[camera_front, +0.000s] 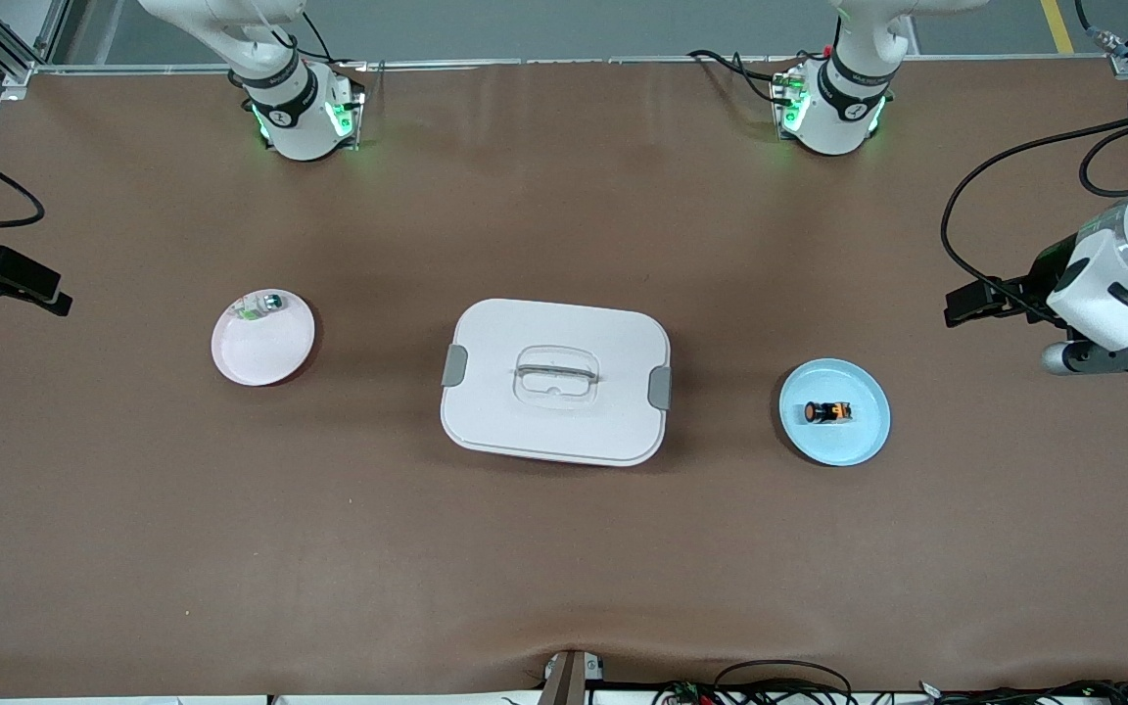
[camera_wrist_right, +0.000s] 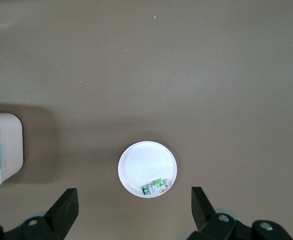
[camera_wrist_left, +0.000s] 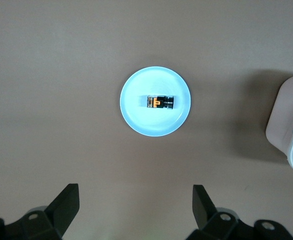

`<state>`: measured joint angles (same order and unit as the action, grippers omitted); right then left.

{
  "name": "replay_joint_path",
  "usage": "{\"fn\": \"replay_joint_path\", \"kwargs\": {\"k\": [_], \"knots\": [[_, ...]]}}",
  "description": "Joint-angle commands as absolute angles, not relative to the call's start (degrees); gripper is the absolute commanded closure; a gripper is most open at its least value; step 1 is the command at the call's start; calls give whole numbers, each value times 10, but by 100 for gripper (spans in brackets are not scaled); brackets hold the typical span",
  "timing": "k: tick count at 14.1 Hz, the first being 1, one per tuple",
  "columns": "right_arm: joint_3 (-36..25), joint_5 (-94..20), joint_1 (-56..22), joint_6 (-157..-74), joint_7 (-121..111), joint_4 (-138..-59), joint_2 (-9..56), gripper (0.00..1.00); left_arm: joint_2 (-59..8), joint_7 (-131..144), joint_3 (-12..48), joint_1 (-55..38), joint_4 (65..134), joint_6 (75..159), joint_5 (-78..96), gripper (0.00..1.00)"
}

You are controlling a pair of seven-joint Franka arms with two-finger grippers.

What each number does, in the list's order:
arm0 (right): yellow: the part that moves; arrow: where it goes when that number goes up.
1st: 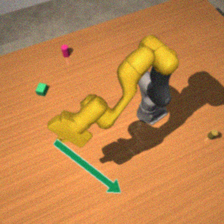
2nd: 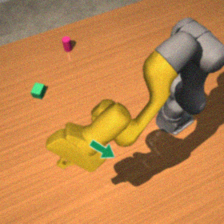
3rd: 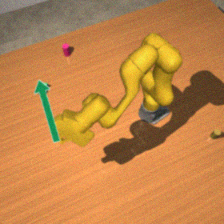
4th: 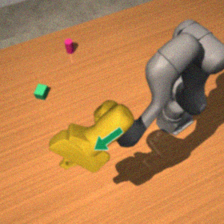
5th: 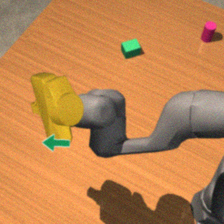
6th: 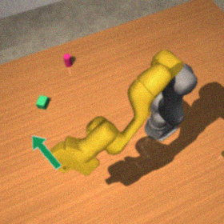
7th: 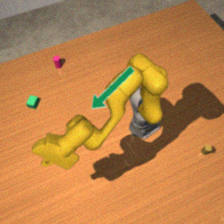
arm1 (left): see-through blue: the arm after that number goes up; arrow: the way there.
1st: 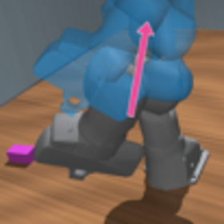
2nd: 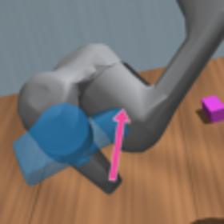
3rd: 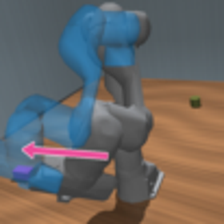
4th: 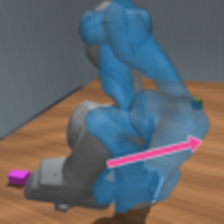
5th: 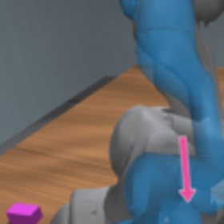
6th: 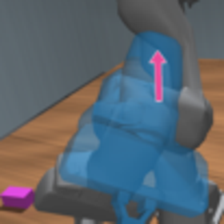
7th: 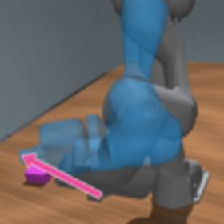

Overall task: Transfer orange switch to right arm and place
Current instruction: 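Lower the left gripper over the orange switch on the blue plate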

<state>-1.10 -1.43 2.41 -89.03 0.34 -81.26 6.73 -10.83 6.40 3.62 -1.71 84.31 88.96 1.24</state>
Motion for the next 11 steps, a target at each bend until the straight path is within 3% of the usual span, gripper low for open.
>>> {"fn": "replay_joint_path", "kwargs": {"k": [1, 9, 11], "knots": [[-2, -11, 33, -886, 0, -802, 72, 0, -115, -20, 38, 3, 842, 882, 12, 0], [-2, -11, 32, -887, 0, -802, 73, 0, -138, -37, 41, 2, 842, 882, 18, 0], [-2, -11, 34, -887, 0, -802, 74, 0, -171, -29, 42, -9, 845, 895, 18, 0]]}}
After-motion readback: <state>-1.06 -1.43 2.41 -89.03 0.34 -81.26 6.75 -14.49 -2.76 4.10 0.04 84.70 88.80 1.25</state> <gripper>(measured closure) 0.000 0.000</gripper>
